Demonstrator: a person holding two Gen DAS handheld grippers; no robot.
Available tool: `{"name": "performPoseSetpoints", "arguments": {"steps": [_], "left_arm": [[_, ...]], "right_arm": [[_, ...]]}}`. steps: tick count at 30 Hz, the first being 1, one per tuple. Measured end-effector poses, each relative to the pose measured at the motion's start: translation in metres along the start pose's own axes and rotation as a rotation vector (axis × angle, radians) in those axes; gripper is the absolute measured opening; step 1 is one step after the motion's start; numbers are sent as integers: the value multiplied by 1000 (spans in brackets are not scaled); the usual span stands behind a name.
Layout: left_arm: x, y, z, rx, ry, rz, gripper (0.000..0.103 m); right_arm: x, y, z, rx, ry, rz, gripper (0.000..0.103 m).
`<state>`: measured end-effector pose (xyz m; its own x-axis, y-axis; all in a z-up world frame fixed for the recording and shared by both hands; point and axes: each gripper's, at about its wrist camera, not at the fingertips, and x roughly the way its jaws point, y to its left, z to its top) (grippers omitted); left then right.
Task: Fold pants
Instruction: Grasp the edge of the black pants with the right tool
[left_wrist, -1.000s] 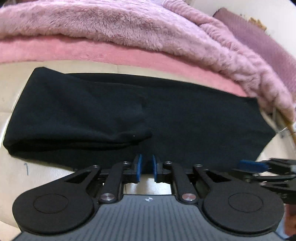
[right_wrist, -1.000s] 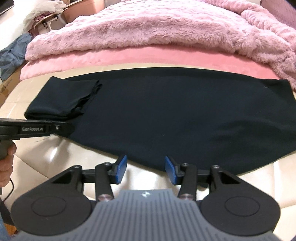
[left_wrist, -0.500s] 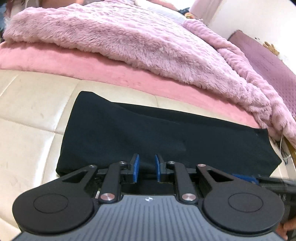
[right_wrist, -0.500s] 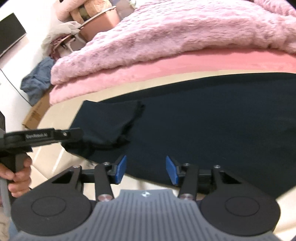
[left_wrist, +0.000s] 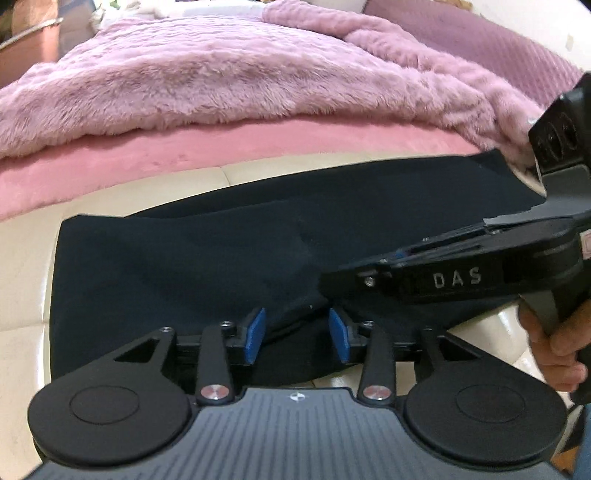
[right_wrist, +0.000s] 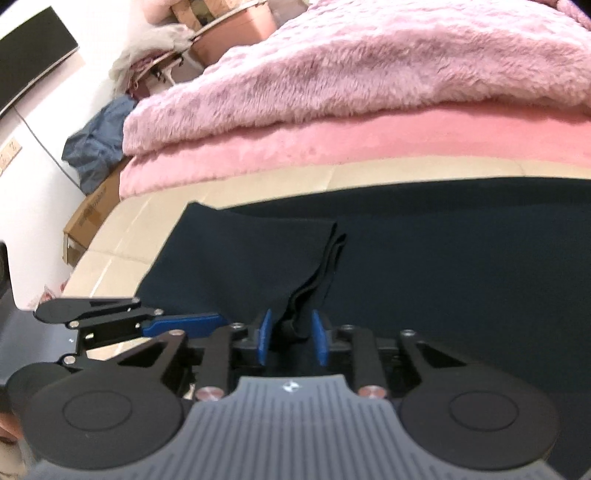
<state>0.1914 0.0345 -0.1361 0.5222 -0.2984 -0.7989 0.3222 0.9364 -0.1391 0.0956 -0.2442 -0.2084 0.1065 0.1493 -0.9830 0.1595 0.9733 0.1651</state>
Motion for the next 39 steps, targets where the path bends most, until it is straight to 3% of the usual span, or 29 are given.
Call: {"name": "performPoseSetpoints", "arguments": {"steps": [1,4,7,10,15,17,18,19,21,23,25,28,32,33,36,39], "left_arm": [[3,-2,1,8,4,5,47],[8,-1,4,9,11,-2,43],[11,1,5,1,20,-9,21],[7,11,8,-72,23,-50,5],[-4,24,11,-165,13,-90,1],[-7,26,13,-177,3,-73,0],[-8,27,15,-183,-3,-74,0],[-9,27,16,-180,-5,-87,0],[-10,18,17,-103,8,-87,0],[-7,6,16,-1,36,-60,7],[-3,-2,13,69,56,-46,24],[3,-9,9,125,61,-26,35],[13,-18,9,181,66,4,37],[15,-18,9,190,68,3,34],[14,-12,11,159,64,-19,8],[4,2,15,82,42,-56,2]], "right_arm": [[2,-1,-1,0,7,3,0],[0,-2,-7,-10,-1,3,0],[-2,-5,-12,-25,4,-1,0],[0,-9,-17,-26,19,-7,0],[-5,-9,-18,-25,-2,7,0],[-11,-7,-14,-31,-31,14,12],[-13,-4,-11,-47,-37,13,24],[-13,-2,-9,-67,-42,7,25],[-7,1,-5,-112,-26,-13,25],[1,2,-5,-137,-1,-12,18],[6,1,-5,-167,15,-14,11],[9,0,-7,-210,21,-1,5],[9,0,-9,-252,27,2,4],[8,0,-9,-260,28,1,5],[6,3,-10,-306,30,-11,5],[3,9,-10,-368,26,-17,11]]}}
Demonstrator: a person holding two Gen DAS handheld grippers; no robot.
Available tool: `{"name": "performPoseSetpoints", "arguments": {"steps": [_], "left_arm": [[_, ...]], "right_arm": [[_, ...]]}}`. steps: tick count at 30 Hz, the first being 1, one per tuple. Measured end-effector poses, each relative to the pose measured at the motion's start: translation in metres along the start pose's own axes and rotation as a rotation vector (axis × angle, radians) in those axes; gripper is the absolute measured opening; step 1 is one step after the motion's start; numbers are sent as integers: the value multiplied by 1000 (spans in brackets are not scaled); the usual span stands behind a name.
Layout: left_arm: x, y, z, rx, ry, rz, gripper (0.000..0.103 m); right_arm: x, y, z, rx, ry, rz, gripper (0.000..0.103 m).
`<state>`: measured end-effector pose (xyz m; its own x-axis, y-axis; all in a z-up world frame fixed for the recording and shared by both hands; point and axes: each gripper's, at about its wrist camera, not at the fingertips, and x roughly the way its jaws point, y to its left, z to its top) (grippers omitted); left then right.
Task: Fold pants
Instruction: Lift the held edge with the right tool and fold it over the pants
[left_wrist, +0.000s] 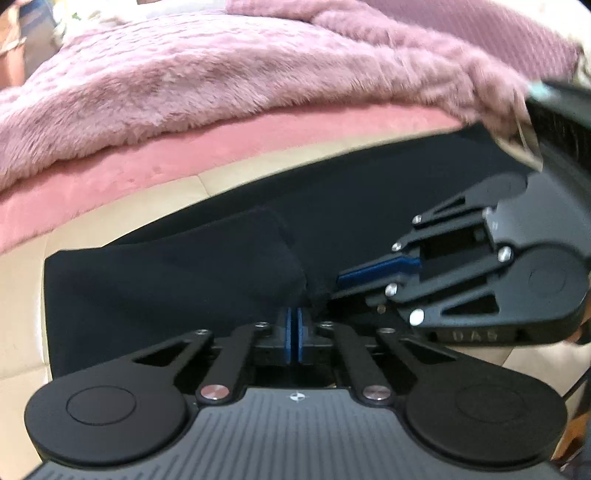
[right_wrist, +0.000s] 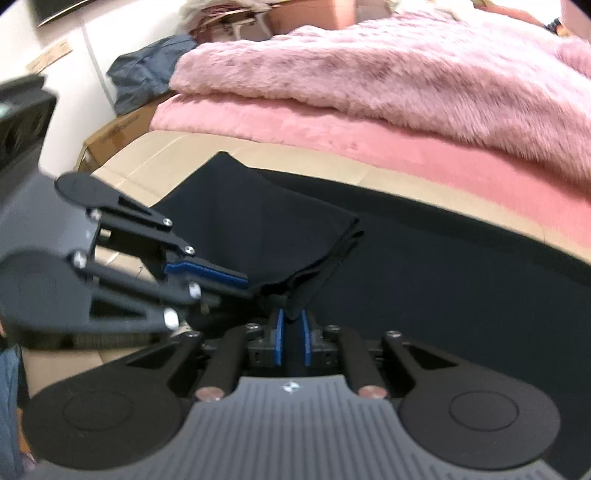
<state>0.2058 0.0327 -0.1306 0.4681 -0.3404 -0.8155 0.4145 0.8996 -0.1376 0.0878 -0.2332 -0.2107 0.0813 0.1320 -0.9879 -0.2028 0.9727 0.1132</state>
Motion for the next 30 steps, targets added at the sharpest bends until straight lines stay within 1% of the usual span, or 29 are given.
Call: {"name": "performPoseSetpoints", "arguments": {"steps": [1,3,6,7,8,9,13,15,19,24,26,28,29,30], "left_arm": [[-3,6,1,-33,-6,-12,1],[-10,17,3,-91,-20,-24,0],[-21,31,8,-175,-52,-55,0],[-23,34,12,-197,-62,-67,0],[-26,36,14,-212,-73,-74,0],[-29,37,17,-224,-84,-83,0],[-31,37,29,-225,-94,-117,0],[-27,35,33,-216,-91,-115,0],[-12,30,32,-213,-50,-119,0],[4,21,23,-195,3,-131,0],[13,20,19,-195,38,-127,0],[24,26,15,-236,84,-134,0],[27,30,13,-269,96,-152,0],[29,34,12,-306,103,-181,2]], "right_arm": [[-1,1,2,-14,-6,3,13],[-1,2,6,-23,-15,16,13],[7,0,12,-3,-5,43,13],[11,0,13,6,8,47,10],[15,-1,13,17,26,45,5],[16,-2,13,29,30,39,0],[0,0,9,44,-13,53,0],[-2,2,6,35,6,56,0],[7,5,-4,19,54,46,0],[11,2,-13,67,50,42,0],[11,2,-14,79,48,41,0],[12,2,-15,83,50,39,0],[11,2,-15,83,51,38,0],[11,3,-14,83,52,36,0]]}}
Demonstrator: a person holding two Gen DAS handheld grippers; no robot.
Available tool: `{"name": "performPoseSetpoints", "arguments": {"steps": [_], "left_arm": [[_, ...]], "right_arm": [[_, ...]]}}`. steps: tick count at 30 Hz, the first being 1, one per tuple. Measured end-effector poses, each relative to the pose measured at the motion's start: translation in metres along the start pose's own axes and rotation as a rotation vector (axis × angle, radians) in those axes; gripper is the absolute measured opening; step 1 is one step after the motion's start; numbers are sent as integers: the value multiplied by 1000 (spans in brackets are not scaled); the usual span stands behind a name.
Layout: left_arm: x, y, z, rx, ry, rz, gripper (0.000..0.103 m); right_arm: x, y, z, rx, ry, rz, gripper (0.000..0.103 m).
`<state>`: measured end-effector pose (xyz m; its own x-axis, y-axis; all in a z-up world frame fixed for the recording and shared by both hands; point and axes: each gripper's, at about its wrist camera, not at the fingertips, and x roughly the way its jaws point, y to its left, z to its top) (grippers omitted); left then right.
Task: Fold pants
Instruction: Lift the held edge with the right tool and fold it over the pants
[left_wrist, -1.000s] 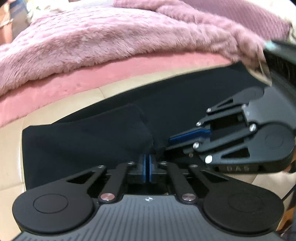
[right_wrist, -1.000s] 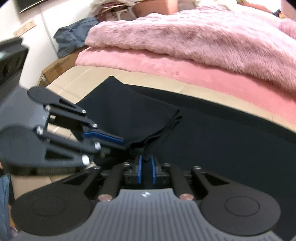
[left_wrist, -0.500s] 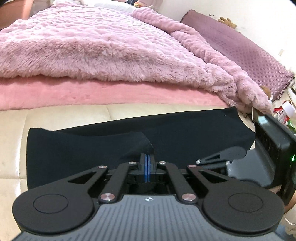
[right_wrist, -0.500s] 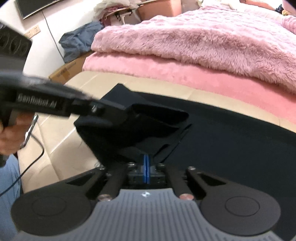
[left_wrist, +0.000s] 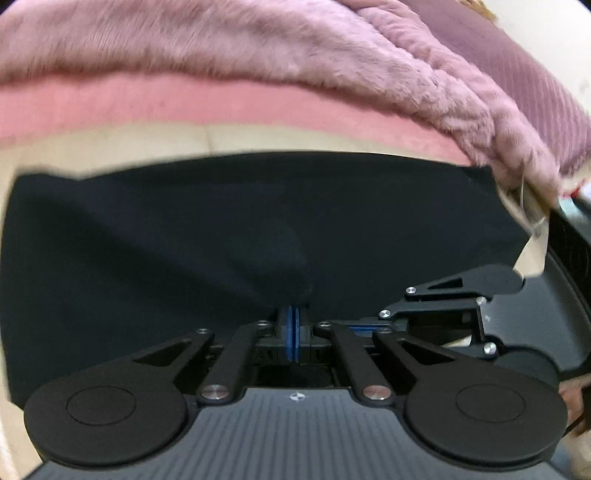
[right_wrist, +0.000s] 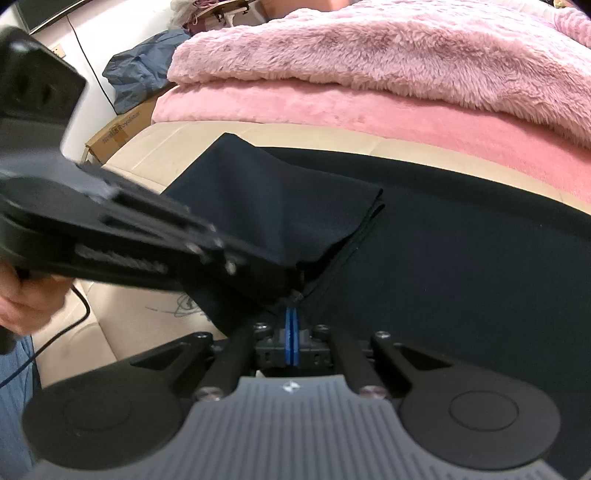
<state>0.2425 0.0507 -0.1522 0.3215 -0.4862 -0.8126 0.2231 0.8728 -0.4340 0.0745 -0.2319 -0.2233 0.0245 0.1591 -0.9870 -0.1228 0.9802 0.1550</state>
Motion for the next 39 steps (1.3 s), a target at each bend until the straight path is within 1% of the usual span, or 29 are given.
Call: {"name": "performPoseSetpoints", "arguments": {"steps": [2,3,5,6,8,9,10,12,13,15,18,19,23,24,27,29,30,31,32,33,36,39], "left_arm": [[-1,7,1,-56,10,-48,6],[-1,9,1,-67,21,-63,14],[-4,8,1,-62,28,-75,16],[-8,7,2,-56,18,-74,16],[-21,9,3,-64,-31,-85,17],[-26,11,5,-71,-62,-83,17],[-32,13,7,-79,-98,-67,17],[-35,17,11,-82,-130,6,17],[-33,20,14,-80,-130,54,17],[-29,22,14,-66,-125,107,17],[-17,24,10,-66,-93,115,17],[-13,25,8,-70,-87,114,17],[-11,30,1,-89,-92,86,17],[-11,31,1,-95,-92,77,17],[-12,35,2,-113,-95,66,17],[-11,37,2,-119,-98,65,17],[-11,37,2,-121,-100,62,17],[-11,36,2,-122,-104,62,17],[-13,35,2,-123,-110,61,17],[-17,35,2,-125,-123,57,17],[-37,35,0,-147,-195,57,17],[-66,39,-6,-176,-274,91,17]], "right_arm": [[-2,1,-1,-1,2,-4,0],[-4,1,0,0,5,-6,0],[-10,-1,1,16,6,-12,4],[-13,-3,1,29,2,-16,7],[-24,-10,0,80,-30,-16,21],[-29,-14,1,109,-49,-12,30],[-33,-18,2,141,-70,-6,31],[-36,-25,5,202,-93,5,34],[-36,-28,8,229,-100,11,36],[-31,-35,12,294,-113,16,36],[-18,-48,18,401,-117,32,42],[-14,-53,18,438,-119,47,42],[1,-71,13,597,-126,140,40],[4,-74,11,618,-130,157,38],[12,-79,9,663,-136,211,34],[19,-82,7,699,-138,249,28],[21,-83,6,714,-137,258,20],[23,-83,5,724,-136,261,11],[25,-83,5,732,-132,261,7],[26,-82,5,734,-130,257,0],[19,-73,12,684,-140,223,0],[3,-56,28,599,-159,173,0]]}}
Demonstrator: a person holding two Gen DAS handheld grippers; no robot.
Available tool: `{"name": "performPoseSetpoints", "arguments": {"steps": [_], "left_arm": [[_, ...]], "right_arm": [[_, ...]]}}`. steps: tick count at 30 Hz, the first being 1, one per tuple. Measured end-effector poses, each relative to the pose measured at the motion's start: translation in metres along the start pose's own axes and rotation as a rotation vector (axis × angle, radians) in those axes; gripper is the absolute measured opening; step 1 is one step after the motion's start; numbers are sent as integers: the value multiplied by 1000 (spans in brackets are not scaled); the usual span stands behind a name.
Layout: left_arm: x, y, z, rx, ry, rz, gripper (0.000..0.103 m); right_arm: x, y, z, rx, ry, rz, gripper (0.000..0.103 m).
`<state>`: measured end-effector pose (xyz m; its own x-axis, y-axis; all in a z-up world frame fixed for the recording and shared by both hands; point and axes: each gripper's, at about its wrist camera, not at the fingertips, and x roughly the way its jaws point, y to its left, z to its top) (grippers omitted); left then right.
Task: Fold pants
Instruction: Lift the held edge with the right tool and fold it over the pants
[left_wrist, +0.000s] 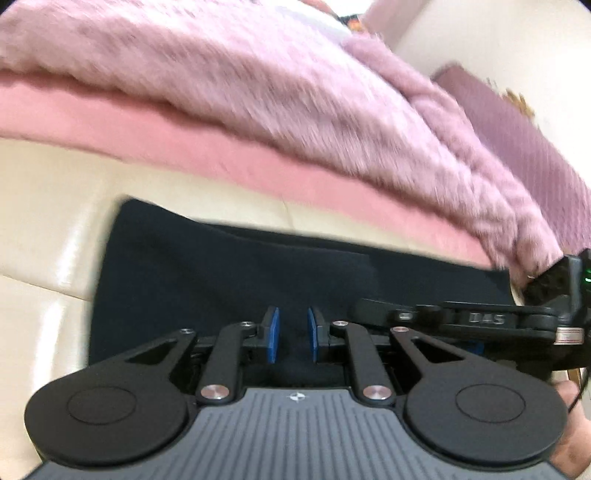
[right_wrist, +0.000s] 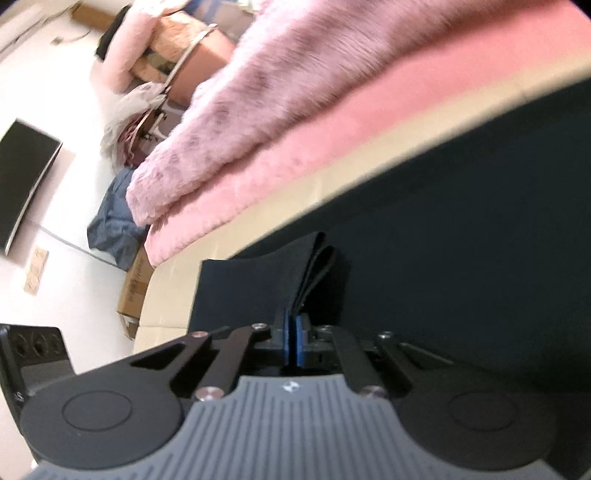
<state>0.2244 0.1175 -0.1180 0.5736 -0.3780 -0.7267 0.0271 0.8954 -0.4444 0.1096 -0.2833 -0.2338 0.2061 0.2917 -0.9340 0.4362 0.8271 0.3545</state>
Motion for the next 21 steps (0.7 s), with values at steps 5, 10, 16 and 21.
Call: {"name": "performPoseSetpoints", "arguments": {"steps": [5,10,16,21], "left_arm": [[-41,18,0,-41,-70,102,17],[-65,18,-5,-68,-107,115,17],[-79,-6,-6,-45,-131,87,17],[-74,-32,-6,-6,-121,71,17]], "right_arm": [[-39,45,22,-127,-62,-31,0],[-100,79,50,-217,-129,-68,0],[-189,99,88,-268,-202,-116,0],[-265,107,113,-303,-267,-183,0]]}}
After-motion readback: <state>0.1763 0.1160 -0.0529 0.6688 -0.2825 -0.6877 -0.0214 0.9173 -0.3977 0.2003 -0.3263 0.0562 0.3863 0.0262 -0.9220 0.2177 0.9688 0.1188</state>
